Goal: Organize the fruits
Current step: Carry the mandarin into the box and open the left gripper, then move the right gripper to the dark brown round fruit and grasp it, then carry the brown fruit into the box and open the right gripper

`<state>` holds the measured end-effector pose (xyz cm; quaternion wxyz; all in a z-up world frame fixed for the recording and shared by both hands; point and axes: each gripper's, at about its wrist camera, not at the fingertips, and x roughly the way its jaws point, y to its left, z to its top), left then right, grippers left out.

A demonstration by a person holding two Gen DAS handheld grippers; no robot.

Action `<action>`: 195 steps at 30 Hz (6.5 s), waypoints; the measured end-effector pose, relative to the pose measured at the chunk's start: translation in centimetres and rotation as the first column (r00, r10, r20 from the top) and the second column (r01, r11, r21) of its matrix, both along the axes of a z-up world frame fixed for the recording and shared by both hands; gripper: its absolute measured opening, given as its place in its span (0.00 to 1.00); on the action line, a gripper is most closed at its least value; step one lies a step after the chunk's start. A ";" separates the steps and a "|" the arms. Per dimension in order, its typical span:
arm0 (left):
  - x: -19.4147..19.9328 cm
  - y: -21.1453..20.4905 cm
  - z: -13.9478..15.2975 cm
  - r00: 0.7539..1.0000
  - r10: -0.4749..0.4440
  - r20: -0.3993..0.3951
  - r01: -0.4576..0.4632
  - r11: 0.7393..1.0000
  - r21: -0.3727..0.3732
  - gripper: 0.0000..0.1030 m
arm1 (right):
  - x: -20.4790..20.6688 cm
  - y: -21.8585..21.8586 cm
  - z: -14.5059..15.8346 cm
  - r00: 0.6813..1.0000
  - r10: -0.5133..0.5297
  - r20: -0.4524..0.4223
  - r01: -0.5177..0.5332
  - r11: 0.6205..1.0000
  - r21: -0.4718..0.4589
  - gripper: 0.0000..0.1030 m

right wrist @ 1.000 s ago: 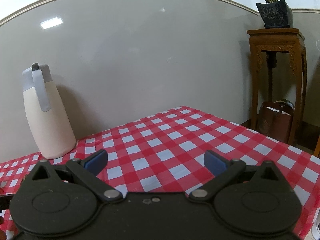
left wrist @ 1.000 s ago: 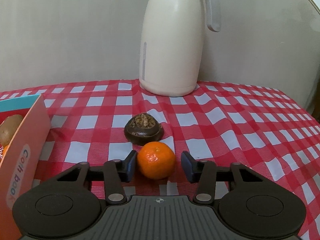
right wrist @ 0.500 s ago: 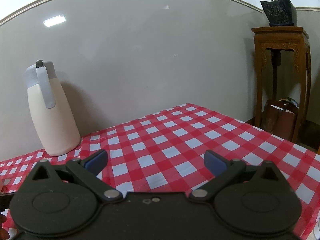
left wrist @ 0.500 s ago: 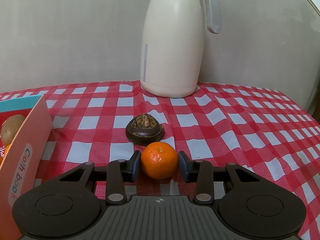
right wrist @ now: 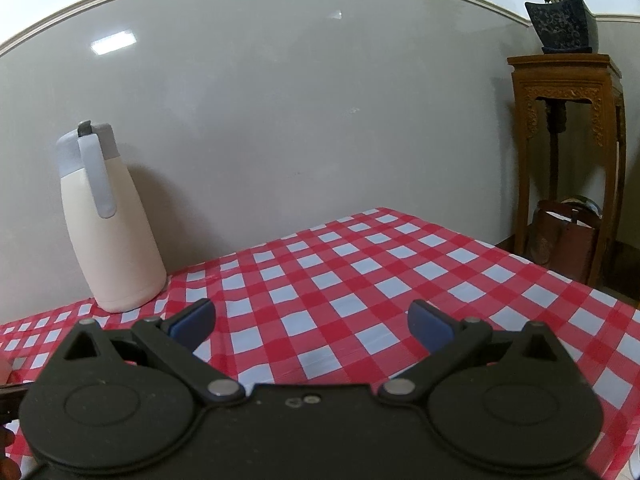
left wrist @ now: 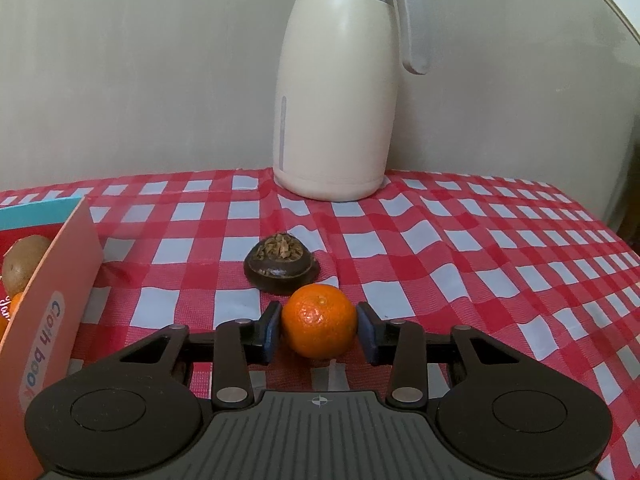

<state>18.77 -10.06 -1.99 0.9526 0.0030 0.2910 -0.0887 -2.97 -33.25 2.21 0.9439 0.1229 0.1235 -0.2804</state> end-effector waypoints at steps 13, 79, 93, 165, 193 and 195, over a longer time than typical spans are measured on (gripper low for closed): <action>-1.2 0.5 1.6 0.999 -0.011 0.049 0.012 1.000 -0.010 0.39 | 0.2 0.5 0.2 1.000 0.008 0.003 -0.008 1.000 -0.003 1.00; -5.3 23.1 2.0 0.911 0.410 -0.040 -0.412 0.907 -0.084 0.39 | 7.0 12.4 0.3 0.956 0.289 -0.060 -0.292 0.955 -0.059 1.00; -6.4 21.8 3.0 0.940 0.339 -0.022 -0.340 0.937 -0.077 0.78 | 9.0 15.3 -0.3 0.931 0.351 -0.096 -0.358 0.931 -0.065 1.00; -12.5 31.5 3.2 0.764 0.639 0.095 -0.623 0.767 -0.154 1.00 | 22.9 17.8 -5.1 0.792 0.491 -0.363 -0.532 0.846 -0.016 0.51; -13.3 33.2 3.1 0.716 0.693 0.089 -0.677 0.719 -0.157 1.00 | 17.3 23.2 0.5 0.690 0.706 -0.161 -0.719 0.693 -0.046 0.48; -13.4 33.3 3.0 0.712 0.696 0.090 -0.681 0.716 -0.152 1.00 | 16.8 24.6 0.9 0.653 0.742 -0.153 -0.755 0.654 -0.047 0.48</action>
